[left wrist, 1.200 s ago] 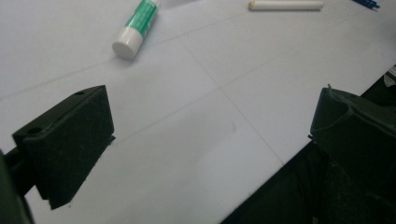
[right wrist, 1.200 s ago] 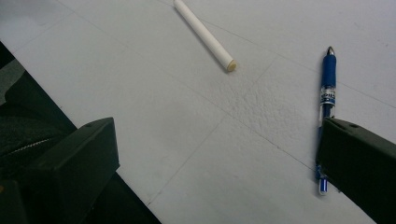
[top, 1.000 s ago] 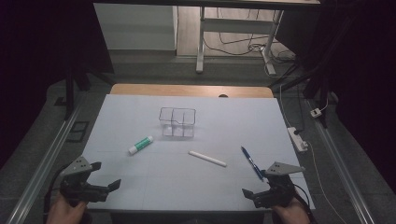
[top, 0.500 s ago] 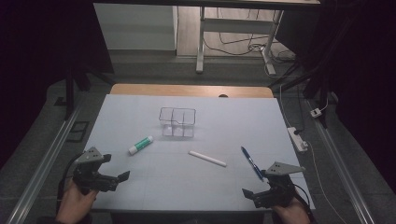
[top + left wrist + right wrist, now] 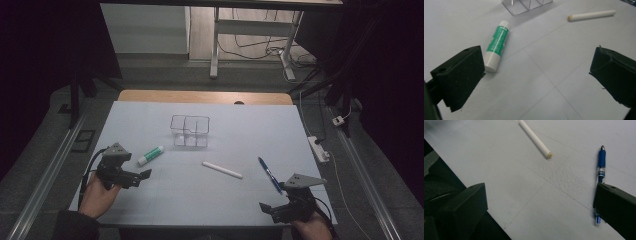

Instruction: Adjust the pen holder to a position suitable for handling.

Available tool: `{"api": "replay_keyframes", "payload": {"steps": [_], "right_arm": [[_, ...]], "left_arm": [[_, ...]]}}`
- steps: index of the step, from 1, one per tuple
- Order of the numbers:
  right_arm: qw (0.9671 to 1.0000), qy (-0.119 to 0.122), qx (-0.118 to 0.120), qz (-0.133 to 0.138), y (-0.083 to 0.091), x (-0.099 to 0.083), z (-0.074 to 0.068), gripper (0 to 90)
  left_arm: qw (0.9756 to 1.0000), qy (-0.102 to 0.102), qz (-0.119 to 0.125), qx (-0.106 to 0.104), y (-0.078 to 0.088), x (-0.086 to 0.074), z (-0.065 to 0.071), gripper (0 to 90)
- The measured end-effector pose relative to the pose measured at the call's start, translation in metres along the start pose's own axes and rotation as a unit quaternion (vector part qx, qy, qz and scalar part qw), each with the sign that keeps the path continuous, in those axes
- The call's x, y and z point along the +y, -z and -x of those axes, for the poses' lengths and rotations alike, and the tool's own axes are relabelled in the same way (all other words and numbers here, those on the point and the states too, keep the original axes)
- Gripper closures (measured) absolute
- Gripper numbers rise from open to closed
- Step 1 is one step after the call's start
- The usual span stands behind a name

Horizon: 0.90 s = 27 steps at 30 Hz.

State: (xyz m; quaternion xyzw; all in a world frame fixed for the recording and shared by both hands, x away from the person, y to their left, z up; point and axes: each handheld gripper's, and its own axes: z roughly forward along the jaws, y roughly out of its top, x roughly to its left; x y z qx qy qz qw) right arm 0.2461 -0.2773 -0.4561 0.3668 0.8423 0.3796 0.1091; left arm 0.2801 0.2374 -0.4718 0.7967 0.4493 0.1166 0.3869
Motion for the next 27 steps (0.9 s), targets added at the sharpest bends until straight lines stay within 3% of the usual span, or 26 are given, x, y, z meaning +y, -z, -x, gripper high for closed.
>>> {"api": "replay_keyframes", "payload": {"steps": [13, 20, 27], "right_arm": [[1.0, 0.002, 0.003, -0.001, -0.001, 0.0, 0.0, 0.0], [1.0, -0.001, 0.004, -0.002, -0.001, 0.0, 0.001, 0.0], [1.0, -0.001, 0.007, -0.004, -0.001, 0.0, 0.001, 0.0]], "left_arm": [[0.9992, -0.03, -0.017, 0.019, -0.034, 0.032, -0.015, 0.0], [0.9991, -0.033, -0.018, 0.022, -0.051, 0.051, -0.029, 0.0], [0.9983, -0.037, -0.033, 0.031, -0.072, 0.062, -0.042, 1.4]]}}
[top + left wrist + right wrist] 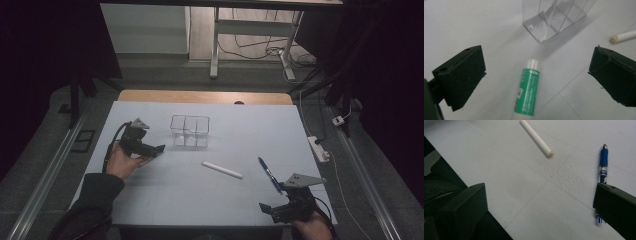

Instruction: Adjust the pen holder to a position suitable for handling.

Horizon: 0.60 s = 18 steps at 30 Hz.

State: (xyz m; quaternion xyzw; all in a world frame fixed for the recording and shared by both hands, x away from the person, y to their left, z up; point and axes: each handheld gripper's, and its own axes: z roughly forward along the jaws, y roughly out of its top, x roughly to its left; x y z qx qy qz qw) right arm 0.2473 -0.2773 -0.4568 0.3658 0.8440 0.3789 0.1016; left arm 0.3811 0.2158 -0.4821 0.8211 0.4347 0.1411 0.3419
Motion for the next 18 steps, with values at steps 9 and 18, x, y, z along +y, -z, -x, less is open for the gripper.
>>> {"api": "replay_keyframes", "payload": {"steps": [9, 18], "right_arm": [[1.0, 0.002, 0.002, -0.001, 0.0, 0.0, 0.0, 0.0], [1.0, 0.003, 0.003, -0.001, 0.0, 0.0, 0.0, 0.0]], "left_arm": [[0.9996, 0.005, -0.027, 0.011, -0.018, 0.013, -0.017, 42.4], [0.9987, 0.014, -0.049, -0.003, -0.044, 0.031, -0.017, 88.6]]}}
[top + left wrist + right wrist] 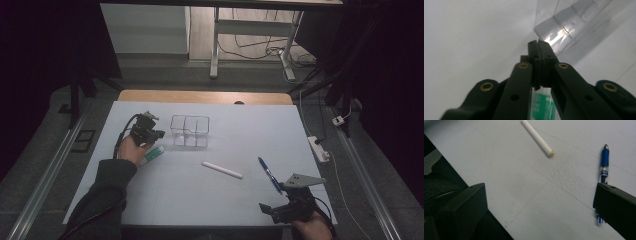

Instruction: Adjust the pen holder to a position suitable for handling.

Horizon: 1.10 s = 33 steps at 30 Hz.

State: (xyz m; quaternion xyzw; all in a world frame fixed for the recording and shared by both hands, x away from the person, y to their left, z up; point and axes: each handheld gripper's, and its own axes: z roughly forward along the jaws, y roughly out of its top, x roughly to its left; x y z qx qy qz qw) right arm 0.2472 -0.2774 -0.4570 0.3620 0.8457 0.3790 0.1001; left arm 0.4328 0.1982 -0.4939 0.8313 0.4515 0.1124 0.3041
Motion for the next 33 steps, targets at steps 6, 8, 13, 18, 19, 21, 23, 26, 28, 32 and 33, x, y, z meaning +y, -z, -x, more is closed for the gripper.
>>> {"api": "replay_keyframes", "payload": {"steps": [6, 8, 13, 18, 19, 21, 23, 26, 28, 32, 33], "right_arm": [[1.0, 0.0, 0.0, 0.0, 0.0, 0.0, 0.0, 0.0], [1.0, 0.001, 0.0, -0.001, 0.0, 0.0, 0.0, 0.0], [1.0, 0.002, 0.0, -0.001, 0.0, 0.0, 0.0, 0.0], [1.0, 0.005, -0.001, -0.004, -0.001, 0.0, -0.001, 0.0], [1.0, 0.005, -0.001, -0.004, -0.001, 0.0, -0.001, 0.0], [1.0, 0.005, -0.001, -0.004, -0.001, 0.0, -0.001, 0.0], [1.0, 0.005, -0.001, -0.004, -0.001, 0.0, -0.001, 0.0], [1.0, 0.006, -0.001, -0.004, -0.001, 0.0, -0.001, 0.0], [1.0, 0.006, -0.001, -0.004, -0.001, 0.0, -0.001, 0.0], [1.0, 0.007, -0.002, -0.005, -0.001, 0.0, -0.001, 0.0], [1.0, 0.007, -0.001, -0.005, -0.001, 0.0, -0.001, 0.0]], "left_arm": [[0.9999, 0.012, -0.008, 0.004, -0.018, 0.013, 0.004, 88.8], [0.9999, 0.012, -0.008, -0.004, -0.02, 0.016, 0.005, 88.8], [0.9998, 0.006, -0.017, 0.009, -0.021, 0.017, 0.01, 88.8], [0.9998, 0.003, -0.019, 0.003, -0.022, 0.018, 0.013, 88.9], [0.9998, 0.001, -0.019, 0.002, -0.022, 0.018, 0.014, 88.9], [0.9998, -0.003, -0.019, -0.004, -0.023, 0.02, 0.018, 88.8], [0.9998, -0.005, -0.019, -0.007, -0.024, 0.021, 0.021, 88.9], [0.9997, -0.01, -0.019, -0.011, -0.026, 0.023, 0.025, 88.8], [0.9996, -0.012, -0.019, -0.015, -0.026, 0.024, 0.028, 88.9], [0.9995, -0.016, -0.018, -0.02, -0.027, 0.026, 0.031, 88.8], [0.9995, -0.016, -0.016, -0.02, -0.027, 0.027, 0.032, 88.8]]}}
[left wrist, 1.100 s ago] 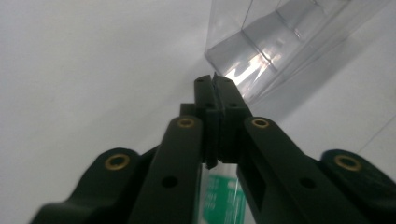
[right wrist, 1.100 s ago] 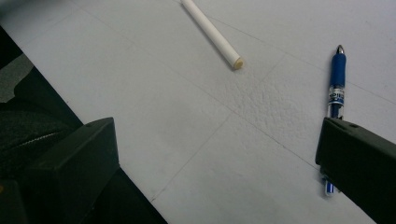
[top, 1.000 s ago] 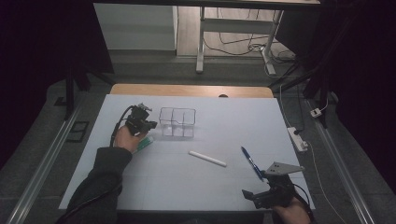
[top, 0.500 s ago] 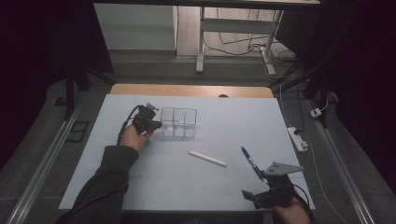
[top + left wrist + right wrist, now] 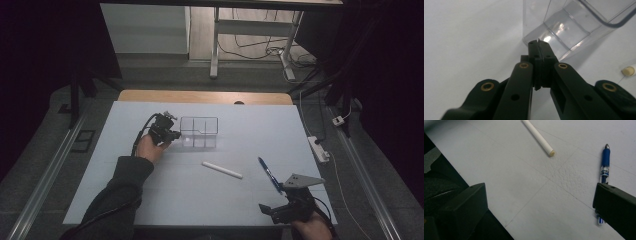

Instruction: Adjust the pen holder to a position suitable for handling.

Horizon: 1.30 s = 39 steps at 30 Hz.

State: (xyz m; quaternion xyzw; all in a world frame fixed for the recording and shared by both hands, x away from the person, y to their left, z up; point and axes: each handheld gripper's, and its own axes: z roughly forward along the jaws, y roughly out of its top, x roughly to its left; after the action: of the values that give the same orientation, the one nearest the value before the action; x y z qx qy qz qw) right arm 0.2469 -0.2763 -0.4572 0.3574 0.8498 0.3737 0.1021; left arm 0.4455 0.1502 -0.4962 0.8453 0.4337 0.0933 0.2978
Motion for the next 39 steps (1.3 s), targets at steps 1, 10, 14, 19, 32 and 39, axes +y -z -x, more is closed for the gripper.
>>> {"api": "replay_keyframes", "payload": {"steps": [1, 10, 14, 19, 32, 39], "right_arm": [[1.0, 0.0, 0.0, 0.0, 0.0, 0.0, 0.0, 0.0], [1.0, 0.0, 0.0, 0.001, 0.0, 0.0, 0.0, 0.0], [1.0, -0.001, 0.0, 0.0, 0.0, 0.0, 0.0, 0.0], [1.0, 0.001, -0.002, -0.001, 0.0, 0.0, 0.0, 0.0], [1.0, 0.0, -0.002, -0.001, 0.0, 0.0, -0.001, 0.0], [1.0, 0.001, -0.002, 0.0, 0.0, 0.0, -0.001, 0.0]], "left_arm": [[1.0, -0.001, 0.0, 0.0, 0.0, 0.001, 0.001, 88.8], [0.9999, -0.006, 0.009, 0.003, 0.003, 0.003, 0.002, 88.5], [0.9997, -0.015, 0.015, 0.015, 0.018, 0.001, 0.003, 76.0], [0.9992, -0.009, 0.038, 0.01, 0.039, -0.008, 0.003, 60.6], [0.9965, -0.016, 0.073, -0.036, 0.08, -0.04, 0.022, 32.8], [0.9957, -0.021, 0.075, -0.05, 0.099, -0.06, 0.033, 19.1]]}}
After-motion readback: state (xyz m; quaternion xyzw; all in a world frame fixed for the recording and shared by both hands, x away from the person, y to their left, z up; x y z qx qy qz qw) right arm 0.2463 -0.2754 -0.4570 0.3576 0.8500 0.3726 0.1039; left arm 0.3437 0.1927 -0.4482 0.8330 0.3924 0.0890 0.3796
